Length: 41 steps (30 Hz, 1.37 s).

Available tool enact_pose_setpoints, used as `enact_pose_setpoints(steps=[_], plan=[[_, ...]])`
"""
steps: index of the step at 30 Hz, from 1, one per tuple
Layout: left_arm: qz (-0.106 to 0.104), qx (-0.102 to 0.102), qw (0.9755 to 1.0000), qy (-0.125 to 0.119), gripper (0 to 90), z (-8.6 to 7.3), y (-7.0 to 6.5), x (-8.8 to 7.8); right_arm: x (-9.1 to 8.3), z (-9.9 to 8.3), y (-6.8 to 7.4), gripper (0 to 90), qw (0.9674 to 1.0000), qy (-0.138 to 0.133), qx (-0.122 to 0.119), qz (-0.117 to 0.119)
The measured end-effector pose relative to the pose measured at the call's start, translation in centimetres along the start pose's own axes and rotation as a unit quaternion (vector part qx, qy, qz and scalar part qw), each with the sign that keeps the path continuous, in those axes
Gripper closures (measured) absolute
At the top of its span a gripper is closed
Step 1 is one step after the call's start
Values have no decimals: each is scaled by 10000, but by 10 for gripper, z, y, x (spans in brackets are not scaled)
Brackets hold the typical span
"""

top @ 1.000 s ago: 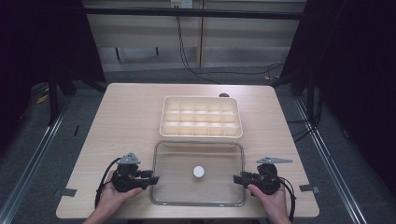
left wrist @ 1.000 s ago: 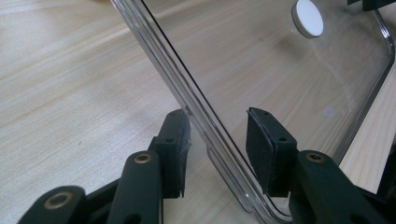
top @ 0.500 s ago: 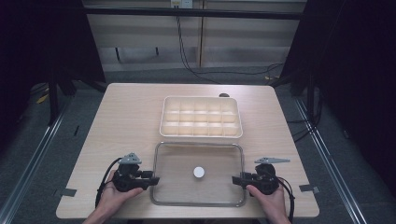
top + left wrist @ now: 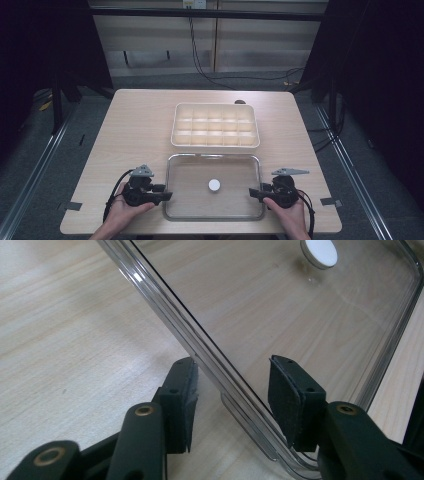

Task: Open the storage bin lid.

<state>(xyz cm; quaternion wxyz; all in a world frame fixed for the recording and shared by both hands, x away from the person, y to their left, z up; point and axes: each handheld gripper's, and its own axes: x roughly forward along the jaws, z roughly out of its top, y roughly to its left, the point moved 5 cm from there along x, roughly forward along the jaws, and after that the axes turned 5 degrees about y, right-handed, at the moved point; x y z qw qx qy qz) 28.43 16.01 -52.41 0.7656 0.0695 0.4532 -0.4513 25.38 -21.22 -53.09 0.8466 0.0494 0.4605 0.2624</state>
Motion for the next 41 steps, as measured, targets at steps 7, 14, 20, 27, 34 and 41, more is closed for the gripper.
enact_pose_setpoints(steps=[7,14,20,27,34,41], plan=[[0,9,10000,75,513,-1,-1,3,-1,0,-2,399,10000,-24,13,-30],[9,86,10000,-38,465,1,-2,-1,-3,2,-4,394,9999,-143,32,-30],[82,85,9999,-124,399,3,-2,-3,-7,4,-1,378,9995,-308,-64,68],[411,311,9966,-640,302,12,3,-22,-29,14,11,258,9937,-943,-577,178],[527,264,9916,-1154,224,14,9,-47,-55,25,7,218,9878,-1409,-654,106],[880,-375,9834,-1539,196,3,34,-65,-84,30,-9,192,9792,-1949,-540,-171]])
